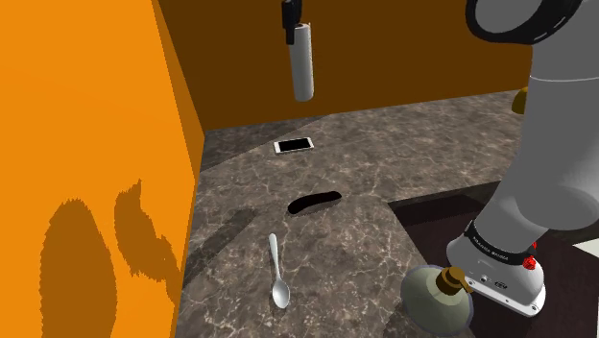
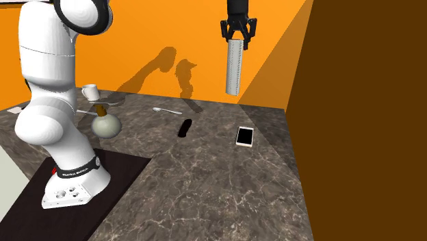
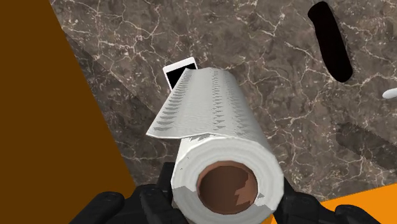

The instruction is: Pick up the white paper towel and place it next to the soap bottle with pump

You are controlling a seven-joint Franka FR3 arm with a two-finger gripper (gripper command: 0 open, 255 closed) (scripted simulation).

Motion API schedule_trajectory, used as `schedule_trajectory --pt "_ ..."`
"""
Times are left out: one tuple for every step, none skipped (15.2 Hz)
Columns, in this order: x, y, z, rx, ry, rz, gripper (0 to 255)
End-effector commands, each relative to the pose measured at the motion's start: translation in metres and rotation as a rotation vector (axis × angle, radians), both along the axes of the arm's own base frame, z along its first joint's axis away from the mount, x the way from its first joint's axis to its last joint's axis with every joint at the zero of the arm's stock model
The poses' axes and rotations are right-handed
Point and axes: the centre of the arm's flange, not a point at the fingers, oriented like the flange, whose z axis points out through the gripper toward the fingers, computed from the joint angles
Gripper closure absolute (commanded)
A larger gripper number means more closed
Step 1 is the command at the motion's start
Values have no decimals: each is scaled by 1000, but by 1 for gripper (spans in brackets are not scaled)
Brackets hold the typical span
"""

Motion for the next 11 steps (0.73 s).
schedule_trajectory --pt "0 0 11 0 0 0 255" --pt "0 0 16 0 0 0 255" --pt "0 0 21 0 0 0 255" --pt "0 0 26 0 0 0 255" --pt "0 0 32 0 0 0 255" --pt "0 0 37 0 0 0 255" --pt "0 0 41 0 0 0 255" --pt "-12 3 41 0 0 0 255" --pt "-25 6 41 0 0 0 255" --pt "-38 9 41 0 0 0 255" --pt "-51 12 41 0 0 0 255"
